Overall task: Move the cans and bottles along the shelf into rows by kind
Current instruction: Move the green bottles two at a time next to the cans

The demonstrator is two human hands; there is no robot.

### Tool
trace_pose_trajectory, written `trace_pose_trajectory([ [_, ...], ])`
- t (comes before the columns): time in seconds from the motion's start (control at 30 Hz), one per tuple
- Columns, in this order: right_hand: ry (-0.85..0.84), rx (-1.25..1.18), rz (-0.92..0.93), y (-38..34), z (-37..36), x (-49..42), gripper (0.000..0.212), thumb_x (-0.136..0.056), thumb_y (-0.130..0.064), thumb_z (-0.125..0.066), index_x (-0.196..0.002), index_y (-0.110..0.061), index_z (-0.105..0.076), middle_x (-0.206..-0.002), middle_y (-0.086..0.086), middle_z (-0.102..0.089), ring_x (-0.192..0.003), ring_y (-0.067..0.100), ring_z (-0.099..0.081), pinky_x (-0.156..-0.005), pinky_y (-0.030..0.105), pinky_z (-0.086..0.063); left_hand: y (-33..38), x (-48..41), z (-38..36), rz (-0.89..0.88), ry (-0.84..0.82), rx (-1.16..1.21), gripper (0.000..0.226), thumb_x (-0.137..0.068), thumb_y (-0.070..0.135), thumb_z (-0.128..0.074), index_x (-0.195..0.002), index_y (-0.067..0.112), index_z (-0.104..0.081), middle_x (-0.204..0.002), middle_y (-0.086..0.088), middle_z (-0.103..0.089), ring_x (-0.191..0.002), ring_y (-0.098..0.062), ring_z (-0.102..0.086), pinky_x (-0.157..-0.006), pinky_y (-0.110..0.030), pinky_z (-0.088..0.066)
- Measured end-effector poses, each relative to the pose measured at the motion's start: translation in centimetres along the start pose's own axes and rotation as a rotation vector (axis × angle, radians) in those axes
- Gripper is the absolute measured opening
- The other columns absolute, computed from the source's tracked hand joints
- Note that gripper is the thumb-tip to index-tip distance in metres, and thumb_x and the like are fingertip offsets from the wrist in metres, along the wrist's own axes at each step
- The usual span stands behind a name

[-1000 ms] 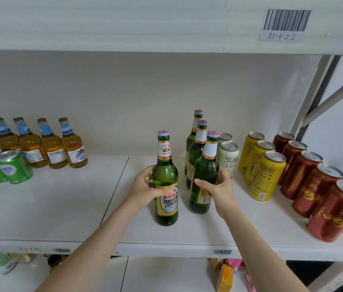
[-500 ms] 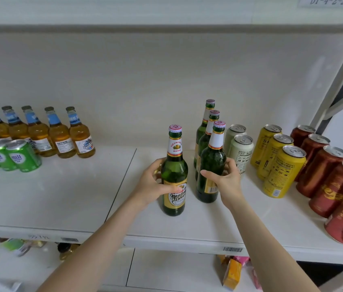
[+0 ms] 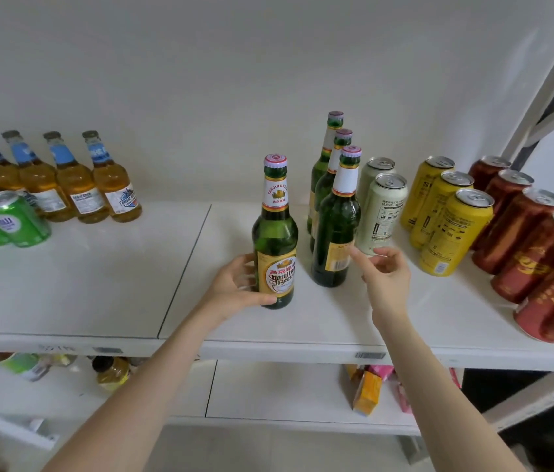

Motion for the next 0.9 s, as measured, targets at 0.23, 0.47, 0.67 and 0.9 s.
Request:
trace_pose_trajectory([
  [0.23, -0.202, 0.116, 0.069, -0.1, -2.3, 3.1, 0.042, -0.071, -0.023, -0.088, -0.099, -0.015, -0.059, -0.088, 0.009, -0.064, -0.076, 0.015, -0.059, -0.066, 0.018, -0.051, -0.1, 0.3, -0.9, 0.0, 0.005, -0.073, 0.076, -0.055, 0.012, -0.095, -0.121, 0.021, -0.06, -0.112, 0.004, -0.072, -0.099, -0.007, -0.07, -0.081, -0.022, -0.057],
  [0.47, -0.467, 0.104, 0.096, -1.2, -4.0, 4.9, 0.061, -0.062, -0.033, -0.089, -0.116, -0.028, -0.061, -0.101, -0.006, -0.072, -0.094, 0.008, -0.067, -0.075, 0.022, -0.056, 1.0, 2.0, -5.7, -0.019, -0.054, -0.046, 0.066, -0.057, -0.004, -0.091, -0.115, 0.011, -0.062, -0.106, -0.005, -0.073, -0.098, -0.016, -0.071, -0.08, -0.024, -0.057],
  [0.67, -0.481, 0.104, 0.103, -2.0, -0.9, 4.7, 0.056, -0.061, -0.042, -0.084, -0.112, -0.026, -0.065, -0.103, -0.002, -0.074, -0.101, 0.02, -0.068, -0.079, 0.03, -0.059, 1.2, 2.5, -9.6, -0.016, -0.092, -0.011, 0.068, -0.056, -0.003, -0.092, -0.115, 0.013, -0.062, -0.11, -0.008, -0.072, -0.103, -0.022, -0.069, -0.09, -0.036, -0.058],
  [0.9, -0.489, 0.091, 0.075, -1.8, 0.1, 3.7, 0.061, -0.061, -0.043, -0.084, -0.115, -0.022, -0.065, -0.106, 0.001, -0.073, -0.107, 0.024, -0.067, -0.086, 0.04, -0.059, 1.5, 2.1, -10.9, 0.012, -0.092, -0.002, 0.066, -0.058, 0.001, -0.092, -0.116, 0.007, -0.061, -0.11, -0.009, -0.073, -0.104, -0.021, -0.069, -0.09, -0.033, -0.057],
])
Point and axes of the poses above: each hand's wrist, its own x-axis away from the middle knuckle, its own z-axis out of the back of the hand, y = z × x, the point moved 7 cm from there along -x, towards the middle knuckle
